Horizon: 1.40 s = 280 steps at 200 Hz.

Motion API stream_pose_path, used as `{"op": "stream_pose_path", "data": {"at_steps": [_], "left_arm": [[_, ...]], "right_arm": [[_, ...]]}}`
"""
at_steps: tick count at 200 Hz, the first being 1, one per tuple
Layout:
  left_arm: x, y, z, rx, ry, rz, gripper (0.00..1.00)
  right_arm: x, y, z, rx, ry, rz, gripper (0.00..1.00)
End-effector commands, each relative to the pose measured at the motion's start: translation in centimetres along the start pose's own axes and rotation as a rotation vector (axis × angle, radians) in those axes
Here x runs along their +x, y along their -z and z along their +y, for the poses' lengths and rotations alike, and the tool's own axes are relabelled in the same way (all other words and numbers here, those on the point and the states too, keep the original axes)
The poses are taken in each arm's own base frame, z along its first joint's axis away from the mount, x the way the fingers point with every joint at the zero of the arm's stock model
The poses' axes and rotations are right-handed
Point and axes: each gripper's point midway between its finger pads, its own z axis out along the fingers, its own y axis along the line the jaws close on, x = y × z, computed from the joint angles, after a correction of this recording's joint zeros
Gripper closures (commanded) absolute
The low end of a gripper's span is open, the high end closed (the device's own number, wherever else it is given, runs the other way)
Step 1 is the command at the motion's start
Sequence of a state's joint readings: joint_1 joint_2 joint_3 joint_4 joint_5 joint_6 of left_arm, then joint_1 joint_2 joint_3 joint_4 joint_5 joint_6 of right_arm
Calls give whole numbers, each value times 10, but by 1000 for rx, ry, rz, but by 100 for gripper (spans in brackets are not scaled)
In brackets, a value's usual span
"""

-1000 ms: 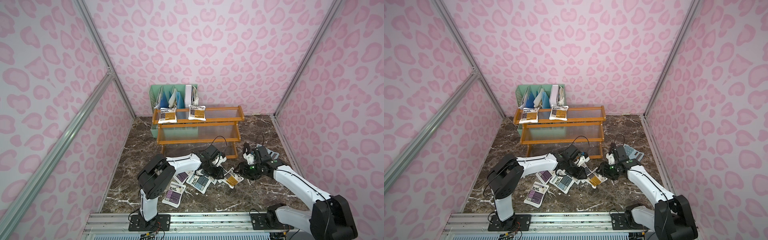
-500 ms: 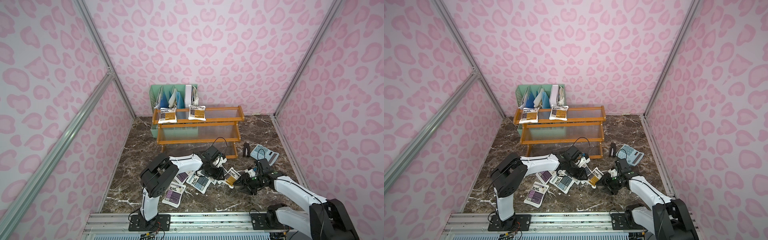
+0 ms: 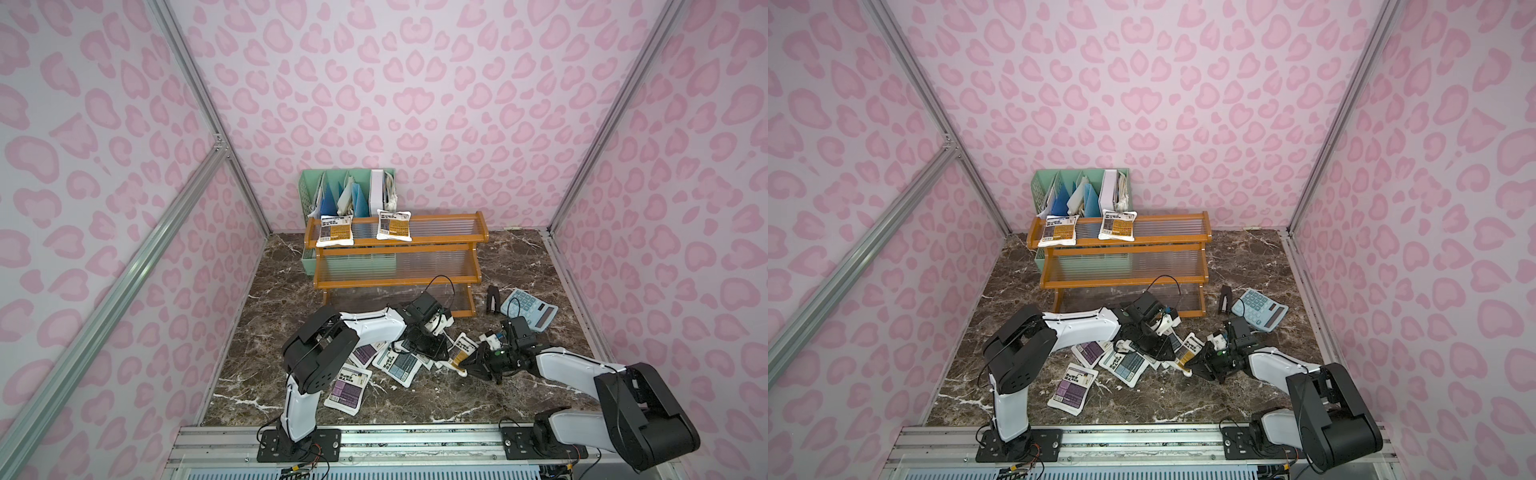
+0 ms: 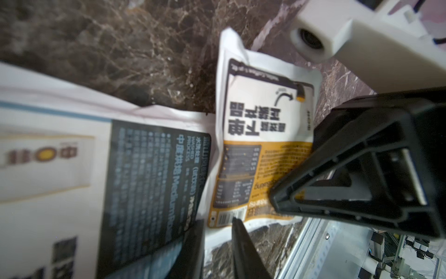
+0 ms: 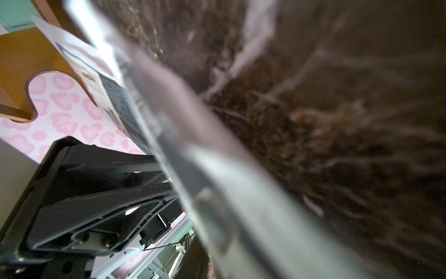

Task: Place the bagged coffee beans on the shelf by color
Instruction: Pick up the bagged coffee beans at the center of the board.

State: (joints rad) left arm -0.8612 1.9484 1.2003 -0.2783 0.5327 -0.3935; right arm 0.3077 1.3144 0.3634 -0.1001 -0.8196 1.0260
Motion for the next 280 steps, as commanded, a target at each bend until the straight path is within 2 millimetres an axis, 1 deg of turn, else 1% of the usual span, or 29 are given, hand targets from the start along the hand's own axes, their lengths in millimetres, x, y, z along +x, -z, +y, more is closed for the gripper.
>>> {"op": "stream_pose_path", "data": {"at_steps": [1, 11, 20, 34, 40, 45, 61, 79, 102, 124, 137, 149, 169, 188, 213, 236, 248, 259, 267, 280], "left_arm": [[-7, 10, -3, -14, -4, -36, 75], [-12, 19, -7, -15, -5, -65, 71], [-17, 29, -12, -11, -3, -100, 65], [-27, 49, -19, -8, 9, -163, 49], [-31, 58, -20, -12, 16, -193, 44], [-34, 65, -22, -14, 21, -219, 42], [-42, 90, -24, -11, 39, -303, 40], [-47, 117, -27, 15, 49, -374, 41], [-50, 147, -23, 91, 81, -416, 40], [-51, 175, -19, 155, 90, -469, 40], [-51, 191, -23, 178, 61, -513, 40], [-50, 201, -29, 179, 24, -541, 40], [-48, 210, -36, 190, 0, -557, 40], [-47, 210, -38, 205, 6, -559, 41], [-47, 207, -36, 215, 31, -563, 42], [-49, 206, -38, 243, 41, -575, 44], [-56, 211, -45, 273, 25, -605, 49], [-60, 212, -49, 301, 22, -613, 55], [-62, 213, -54, 327, 19, -614, 61], [-65, 212, -62, 368, 9, -613, 76]], "right_arm": [[-5, 4, 3, 37, 61, -29, 100], [-9, 11, 7, 66, 93, -60, 100], [-13, 17, 12, 91, 124, -88, 100], [-20, 29, 23, 124, 181, -133, 100], [-22, 33, 28, 138, 205, -147, 100], [-23, 36, 32, 146, 228, -153, 100], [-22, 43, 49, 147, 312, -154, 100], [-13, 47, 75, 108, 429, -134, 100], [4, 50, 108, -20, 535, -86, 100], [17, 56, 135, -137, 600, -51, 100], [21, 60, 150, -196, 626, -37, 100], [24, 63, 164, -243, 646, -32, 100], [28, 69, 187, -303, 692, -25, 100], [29, 70, 202, -326, 716, -8, 100], [32, 67, 212, -340, 738, 20, 100], [37, 62, 218, -344, 759, 44, 100], [39, 57, 218, -345, 760, 63, 100], [39, 53, 218, -335, 762, 74, 100], [39, 50, 217, -327, 768, 78, 100], [37, 48, 217, -317, 776, 74, 100]]}}
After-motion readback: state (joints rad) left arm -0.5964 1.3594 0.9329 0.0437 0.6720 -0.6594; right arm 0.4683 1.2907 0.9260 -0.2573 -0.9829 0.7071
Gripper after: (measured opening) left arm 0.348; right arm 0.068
